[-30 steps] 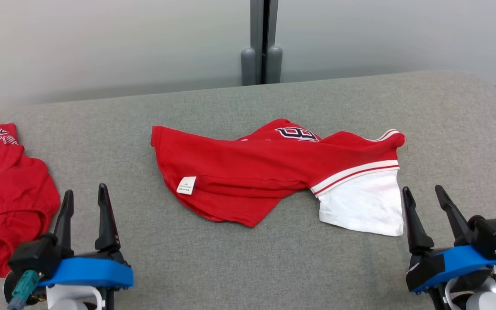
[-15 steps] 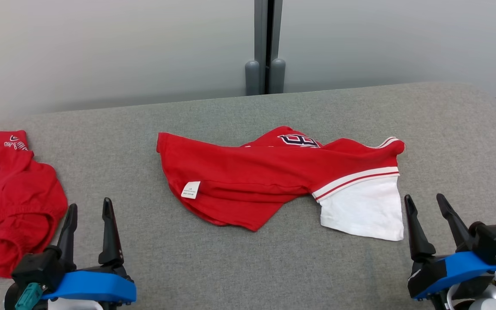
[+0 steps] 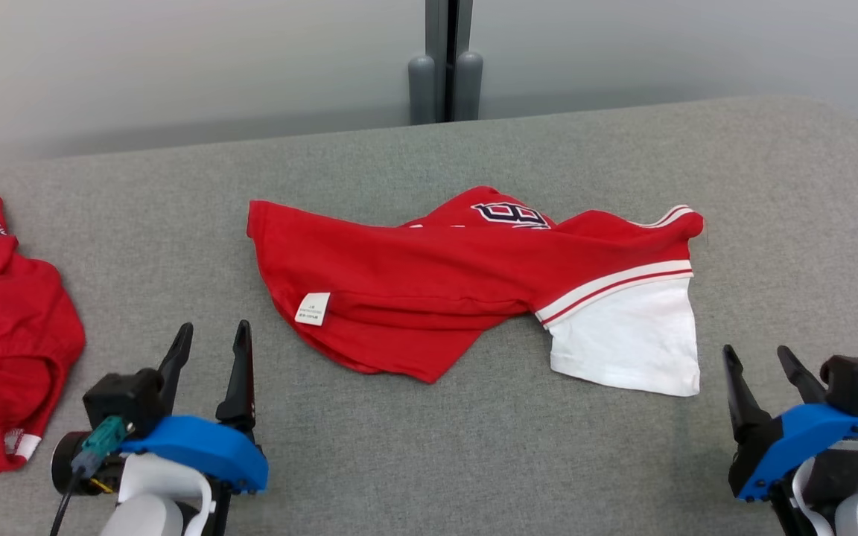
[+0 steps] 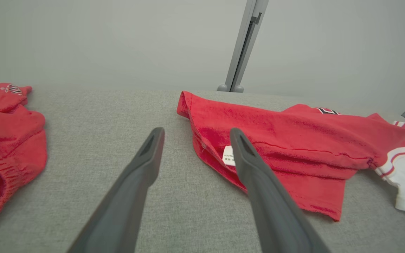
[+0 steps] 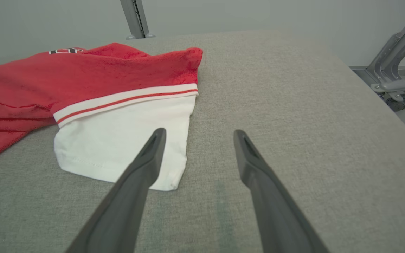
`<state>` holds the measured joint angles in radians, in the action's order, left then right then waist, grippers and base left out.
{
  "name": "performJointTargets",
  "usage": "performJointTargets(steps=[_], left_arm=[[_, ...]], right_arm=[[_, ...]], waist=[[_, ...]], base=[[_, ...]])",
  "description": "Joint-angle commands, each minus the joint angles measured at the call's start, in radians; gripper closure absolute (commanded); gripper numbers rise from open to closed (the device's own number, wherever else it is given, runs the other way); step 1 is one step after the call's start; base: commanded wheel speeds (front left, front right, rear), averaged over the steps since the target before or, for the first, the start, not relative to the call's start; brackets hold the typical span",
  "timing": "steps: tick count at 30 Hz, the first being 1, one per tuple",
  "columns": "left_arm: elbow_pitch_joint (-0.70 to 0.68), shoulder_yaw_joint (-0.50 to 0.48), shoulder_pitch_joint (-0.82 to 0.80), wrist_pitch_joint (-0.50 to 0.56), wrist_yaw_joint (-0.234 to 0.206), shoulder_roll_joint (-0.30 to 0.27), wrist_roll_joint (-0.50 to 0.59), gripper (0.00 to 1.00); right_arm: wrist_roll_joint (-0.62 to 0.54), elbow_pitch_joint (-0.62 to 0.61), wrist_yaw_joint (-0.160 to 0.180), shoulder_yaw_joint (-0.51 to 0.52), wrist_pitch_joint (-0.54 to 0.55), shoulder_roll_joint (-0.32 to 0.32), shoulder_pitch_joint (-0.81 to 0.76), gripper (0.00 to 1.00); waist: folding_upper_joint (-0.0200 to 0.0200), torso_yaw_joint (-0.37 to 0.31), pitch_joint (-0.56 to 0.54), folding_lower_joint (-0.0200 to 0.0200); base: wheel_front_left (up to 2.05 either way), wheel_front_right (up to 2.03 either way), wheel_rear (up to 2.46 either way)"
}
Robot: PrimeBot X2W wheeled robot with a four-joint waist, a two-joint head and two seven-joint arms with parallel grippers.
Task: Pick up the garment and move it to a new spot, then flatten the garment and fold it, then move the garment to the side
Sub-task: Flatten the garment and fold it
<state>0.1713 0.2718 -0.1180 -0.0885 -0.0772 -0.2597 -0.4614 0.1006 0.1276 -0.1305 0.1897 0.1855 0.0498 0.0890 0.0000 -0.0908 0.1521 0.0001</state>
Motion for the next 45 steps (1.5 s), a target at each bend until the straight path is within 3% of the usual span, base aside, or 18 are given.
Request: performJointTargets(steps=[1,13,24,25,26,27,29,31,45], left_arm=[[0.035,0.008,-0.045,0.016,0.010,0.001,0.002,0.00],[0.307,0.053,-0.271,0.105,0.037,0.049,-0.002,0.00],[0.431,0.070,-0.377,0.163,0.039,0.078,-0.019,0.00],[0.438,0.070,-0.383,0.162,0.035,0.079,-0.020,0.09],[0.442,0.069,-0.388,0.159,0.032,0.078,-0.019,0.41],[0.447,0.068,-0.391,0.154,0.028,0.078,-0.017,0.55],[0.454,0.067,-0.394,0.148,0.025,0.077,-0.017,0.70],[0.456,0.068,-0.394,0.145,0.026,0.074,-0.018,1.00],[0.414,0.085,-0.366,0.094,0.041,0.063,-0.018,1.00]], right_arm=[[-0.013,0.021,-0.001,-0.006,0.012,0.001,0.030,0.00],[-0.057,0.268,-0.001,-0.059,0.014,0.002,0.177,0.00],[-0.026,0.368,-0.001,-0.118,-0.022,-0.001,0.208,0.00],[-0.025,0.372,-0.001,-0.122,-0.026,-0.001,0.209,0.00],[-0.021,0.376,-0.001,-0.124,-0.026,-0.001,0.210,0.00],[-0.021,0.378,-0.001,-0.127,-0.028,-0.001,0.212,0.00],[-0.014,0.381,-0.001,-0.131,-0.033,-0.001,0.212,0.00],[-0.012,0.382,-0.001,-0.134,-0.032,-0.001,0.212,0.00],[0.023,0.344,-0.002,-0.155,0.039,-0.007,0.152,0.02]], waist=[[0.0000,0.005,0.022,-0.0001],[0.0000,-0.013,0.109,-0.0001],[0.0000,-0.031,0.134,-0.0001],[0.0000,-0.033,0.136,-0.0001],[0.0000,-0.034,0.137,-0.0001],[0.0000,-0.035,0.138,-0.0001],[0.0000,-0.037,0.140,-0.0001],[0.0000,-0.038,0.142,-0.0001],[0.0000,-0.035,0.149,-0.0001]], base=[[0.00,0.00,0.00],[0.00,0.00,0.00],[0.00,0.00,0.00],[0.00,0.00,0.00],[0.00,0.00,0.00],[0.00,0.00,0.00],[0.00,0.00,0.00],[0.00,0.00,0.00],[0.00,0.00,0.00]])
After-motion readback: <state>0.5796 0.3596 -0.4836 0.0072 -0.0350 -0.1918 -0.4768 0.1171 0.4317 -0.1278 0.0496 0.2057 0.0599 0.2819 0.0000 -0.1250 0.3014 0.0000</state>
